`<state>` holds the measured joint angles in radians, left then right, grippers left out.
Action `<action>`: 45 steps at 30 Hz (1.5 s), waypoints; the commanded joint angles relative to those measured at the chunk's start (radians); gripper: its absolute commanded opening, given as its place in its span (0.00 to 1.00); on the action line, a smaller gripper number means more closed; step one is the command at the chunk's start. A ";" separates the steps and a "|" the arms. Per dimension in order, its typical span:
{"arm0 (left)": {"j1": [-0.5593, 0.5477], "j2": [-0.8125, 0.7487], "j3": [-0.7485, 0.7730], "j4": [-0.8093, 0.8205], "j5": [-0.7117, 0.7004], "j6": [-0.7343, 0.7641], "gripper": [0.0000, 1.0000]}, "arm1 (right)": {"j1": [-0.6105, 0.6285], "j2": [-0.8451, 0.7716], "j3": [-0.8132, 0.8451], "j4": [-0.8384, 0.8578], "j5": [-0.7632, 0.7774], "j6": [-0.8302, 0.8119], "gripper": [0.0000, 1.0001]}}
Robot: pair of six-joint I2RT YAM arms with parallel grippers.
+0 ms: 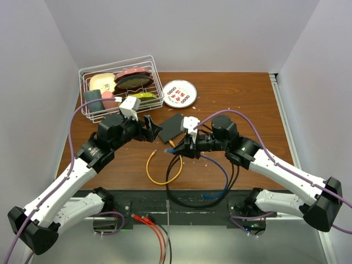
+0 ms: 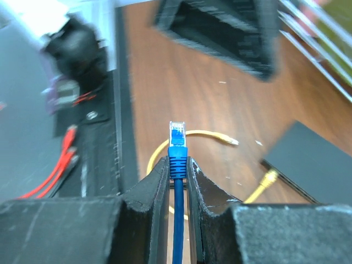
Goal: Insert the plug into the switch port
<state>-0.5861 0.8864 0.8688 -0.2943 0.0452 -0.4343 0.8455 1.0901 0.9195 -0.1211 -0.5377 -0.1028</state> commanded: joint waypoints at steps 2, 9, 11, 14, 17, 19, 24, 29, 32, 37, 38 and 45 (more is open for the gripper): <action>0.020 0.003 -0.008 0.029 -0.021 0.023 0.86 | 0.001 -0.013 0.025 -0.055 -0.333 -0.119 0.00; 0.048 0.017 -0.019 0.034 0.004 0.040 0.86 | -0.002 -0.013 0.103 -0.224 -0.701 -0.242 0.00; 0.051 0.017 -0.031 0.050 0.016 0.046 0.86 | -0.002 -0.004 0.127 -0.308 -0.758 -0.308 0.00; 0.054 0.016 -0.045 0.075 0.045 0.048 0.86 | -0.002 0.013 0.171 -0.402 -0.798 -0.380 0.00; 0.055 0.022 -0.042 0.078 0.059 0.054 0.86 | -0.003 0.022 0.185 -0.455 -0.812 -0.429 0.00; 0.057 0.023 -0.040 0.080 0.058 0.055 0.86 | -0.005 0.025 0.186 -0.457 -0.805 -0.429 0.00; 0.058 0.039 -0.037 0.081 0.058 0.062 0.86 | -0.010 0.030 0.193 -0.459 -0.788 -0.422 0.00; 0.060 0.034 -0.034 0.081 0.051 0.069 0.85 | -0.028 0.068 0.164 -0.266 -0.652 -0.175 0.00; 0.058 0.014 -0.027 0.076 0.042 0.095 0.85 | -0.057 0.118 0.156 -0.154 -0.532 0.004 0.00; 0.058 -0.097 -0.060 0.134 0.099 0.152 0.84 | -0.127 0.240 0.143 0.007 -0.436 0.277 0.00; 0.060 -0.119 -0.071 0.153 0.114 0.155 0.84 | -0.134 0.264 0.145 0.071 -0.458 0.316 0.00; 0.058 -0.201 -0.110 0.262 0.387 0.213 0.80 | -0.151 0.421 0.174 0.261 -0.599 0.541 0.00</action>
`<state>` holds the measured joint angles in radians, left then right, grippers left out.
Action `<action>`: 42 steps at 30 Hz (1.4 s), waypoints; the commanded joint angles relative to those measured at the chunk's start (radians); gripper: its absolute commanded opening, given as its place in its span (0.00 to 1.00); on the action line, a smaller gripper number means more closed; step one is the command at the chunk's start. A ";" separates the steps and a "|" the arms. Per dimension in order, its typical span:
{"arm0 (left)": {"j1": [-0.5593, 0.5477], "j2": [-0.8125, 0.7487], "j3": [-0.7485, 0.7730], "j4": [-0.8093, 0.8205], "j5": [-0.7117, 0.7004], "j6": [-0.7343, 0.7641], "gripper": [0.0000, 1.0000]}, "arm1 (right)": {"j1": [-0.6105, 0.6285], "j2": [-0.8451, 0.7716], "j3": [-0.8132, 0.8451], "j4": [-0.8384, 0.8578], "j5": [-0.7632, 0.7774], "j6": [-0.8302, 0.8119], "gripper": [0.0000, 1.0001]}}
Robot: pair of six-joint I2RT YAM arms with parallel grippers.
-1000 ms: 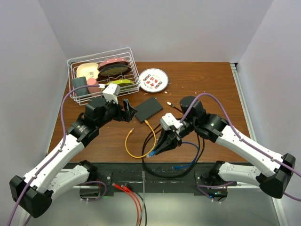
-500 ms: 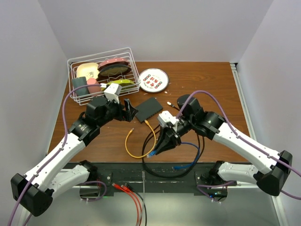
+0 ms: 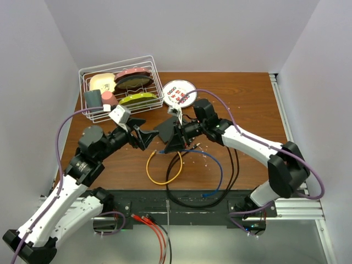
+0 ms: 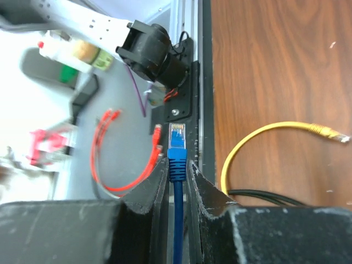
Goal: Insert the plug into the switch port
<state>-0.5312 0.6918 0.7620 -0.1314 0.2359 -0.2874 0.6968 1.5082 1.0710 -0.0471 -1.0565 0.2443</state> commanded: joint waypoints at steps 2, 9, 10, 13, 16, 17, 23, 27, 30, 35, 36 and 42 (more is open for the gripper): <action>0.005 0.005 0.002 0.095 0.281 0.086 0.74 | -0.008 -0.006 0.030 0.185 -0.077 0.202 0.00; 0.002 0.029 -0.012 0.116 0.450 0.102 0.60 | -0.052 -0.069 0.000 0.254 -0.120 0.297 0.00; 0.000 0.031 -0.012 0.116 0.483 0.103 0.59 | -0.059 -0.078 -0.009 0.256 -0.126 0.305 0.00; -0.009 0.034 -0.016 0.149 0.529 0.100 0.58 | -0.083 -0.108 -0.031 0.251 -0.138 0.316 0.00; -0.023 0.047 -0.018 0.148 0.548 0.099 0.55 | -0.111 -0.129 -0.049 0.250 -0.149 0.325 0.00; -0.030 0.051 -0.016 0.144 0.546 0.099 0.53 | -0.114 -0.137 -0.052 0.250 -0.151 0.325 0.00; -0.050 0.069 -0.033 0.180 0.565 0.077 0.50 | -0.123 -0.164 -0.042 0.201 -0.148 0.299 0.00; -0.070 0.092 -0.036 0.193 0.553 0.070 0.45 | -0.123 -0.166 -0.040 0.191 -0.148 0.294 0.00; -0.084 0.113 -0.035 0.202 0.539 0.062 0.40 | -0.123 -0.169 -0.042 0.200 -0.152 0.294 0.00; -0.116 0.141 -0.032 0.220 0.525 0.062 0.31 | -0.123 -0.186 -0.046 0.222 -0.149 0.306 0.00; -0.118 0.146 -0.032 0.220 0.519 0.062 0.28 | -0.125 -0.184 -0.045 0.216 -0.151 0.300 0.00; -0.128 0.149 -0.027 0.219 0.479 0.056 0.00 | -0.125 -0.180 -0.051 0.233 -0.157 0.311 0.00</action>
<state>-0.6510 0.8444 0.7269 0.0452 0.7521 -0.2234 0.5755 1.3533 1.0183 0.1535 -1.1851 0.5358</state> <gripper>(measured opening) 0.022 0.170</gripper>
